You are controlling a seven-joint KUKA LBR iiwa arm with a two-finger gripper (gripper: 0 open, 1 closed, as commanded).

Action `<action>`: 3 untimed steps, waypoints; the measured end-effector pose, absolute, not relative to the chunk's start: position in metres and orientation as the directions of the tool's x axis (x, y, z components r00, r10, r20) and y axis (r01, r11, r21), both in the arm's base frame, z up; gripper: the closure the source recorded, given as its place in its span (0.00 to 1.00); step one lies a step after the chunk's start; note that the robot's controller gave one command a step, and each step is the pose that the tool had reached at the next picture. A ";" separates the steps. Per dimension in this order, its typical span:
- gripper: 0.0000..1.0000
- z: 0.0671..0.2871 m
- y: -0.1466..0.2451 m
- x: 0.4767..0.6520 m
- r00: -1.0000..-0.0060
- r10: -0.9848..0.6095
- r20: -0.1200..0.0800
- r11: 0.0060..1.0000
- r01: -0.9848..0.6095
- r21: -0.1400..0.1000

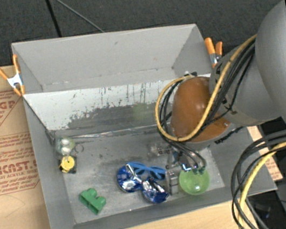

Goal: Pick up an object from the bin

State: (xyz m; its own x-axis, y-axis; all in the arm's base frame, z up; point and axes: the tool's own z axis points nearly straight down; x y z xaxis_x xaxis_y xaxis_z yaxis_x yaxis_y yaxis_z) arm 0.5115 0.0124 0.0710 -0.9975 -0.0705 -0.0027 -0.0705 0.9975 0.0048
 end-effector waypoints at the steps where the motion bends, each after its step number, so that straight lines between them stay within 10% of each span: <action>1: 1.00 0.070 0.008 0.511 -0.998 -0.066 -0.001 0.998 -0.066 0.001; 2: 1.00 0.223 0.011 0.515 -0.998 -0.063 -0.010 0.998 -0.063 0.000; 3: 0.00 0.218 0.011 0.513 -0.998 -0.064 -0.002 0.998 -0.064 0.000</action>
Offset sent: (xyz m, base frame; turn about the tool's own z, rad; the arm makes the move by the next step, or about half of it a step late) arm 0.0000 0.0000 0.0000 0.0000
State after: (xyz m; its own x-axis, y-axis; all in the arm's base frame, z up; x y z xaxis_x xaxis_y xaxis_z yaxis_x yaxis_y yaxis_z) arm 0.5133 0.0114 0.2182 -0.9980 -0.0635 -0.0023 -0.0635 0.9980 0.0003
